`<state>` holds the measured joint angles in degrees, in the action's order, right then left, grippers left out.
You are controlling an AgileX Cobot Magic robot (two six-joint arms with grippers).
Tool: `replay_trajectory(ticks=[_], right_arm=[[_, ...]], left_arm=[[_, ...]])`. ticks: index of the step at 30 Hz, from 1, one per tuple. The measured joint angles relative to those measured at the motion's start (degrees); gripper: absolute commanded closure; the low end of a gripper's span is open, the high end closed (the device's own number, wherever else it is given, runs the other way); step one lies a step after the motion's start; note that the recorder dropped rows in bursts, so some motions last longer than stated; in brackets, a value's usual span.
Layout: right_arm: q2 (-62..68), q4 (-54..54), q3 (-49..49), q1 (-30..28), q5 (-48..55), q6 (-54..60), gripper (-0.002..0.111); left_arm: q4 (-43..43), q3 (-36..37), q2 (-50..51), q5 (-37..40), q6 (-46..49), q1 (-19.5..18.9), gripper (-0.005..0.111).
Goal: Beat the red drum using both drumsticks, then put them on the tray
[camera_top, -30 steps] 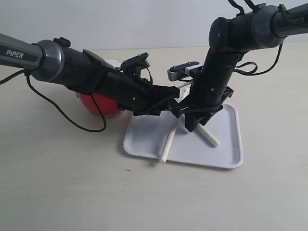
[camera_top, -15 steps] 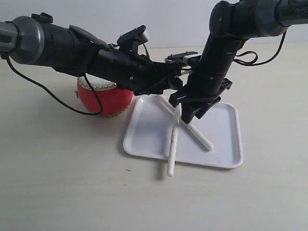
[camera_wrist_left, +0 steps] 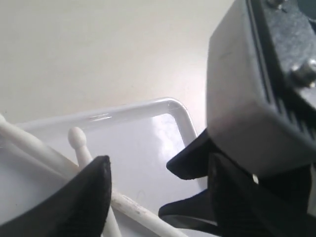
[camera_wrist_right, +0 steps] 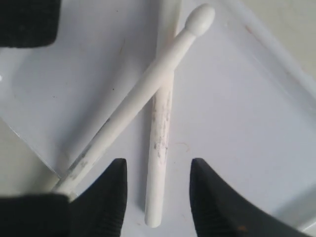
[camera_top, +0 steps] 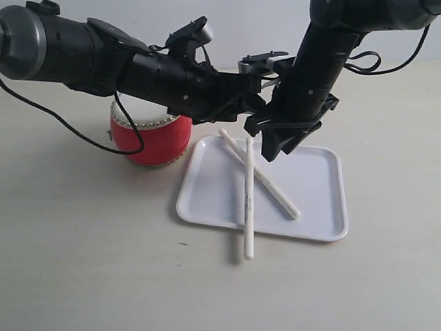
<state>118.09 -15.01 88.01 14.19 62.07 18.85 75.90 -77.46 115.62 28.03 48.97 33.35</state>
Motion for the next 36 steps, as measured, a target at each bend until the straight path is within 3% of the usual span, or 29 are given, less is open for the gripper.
replay_trajectory(ticks=[4,8,11,12,15,27,36], right_arm=[[-1.1,-2.1,0.0,0.0,-0.6,1.4,0.071],[-3.9,-8.4,0.0,0.0,-2.9,5.9,0.078],[-6.7,-15.8,0.0,0.0,-3.7,11.3,0.091],[-7.8,-18.4,0.0,0.0,-3.7,13.2,0.096],[-10.7,-23.5,0.0,0.0,-3.0,17.7,0.108],[-22.2,-27.2,0.0,0.0,-1.6,21.4,0.108],[-35.0,-32.9,-5.4,0.0,-7.6,24.2,0.108]], left_arm=[[-0.2,0.0,-1.3,-0.1,2.2,0.0,0.057],[-0.4,0.0,-4.6,-1.1,6.5,-0.2,0.081],[-0.6,0.0,-7.8,-1.1,8.4,-0.3,0.104],[-0.7,0.0,-9.0,-0.9,8.6,-0.3,0.106],[-1.9,0.0,-12.6,-0.1,9.1,-0.3,0.107],[-6.0,1.6,-28.2,4.6,9.2,-0.3,0.107],[-8.1,12.8,-45.6,-4.0,9.1,-0.3,0.107]])
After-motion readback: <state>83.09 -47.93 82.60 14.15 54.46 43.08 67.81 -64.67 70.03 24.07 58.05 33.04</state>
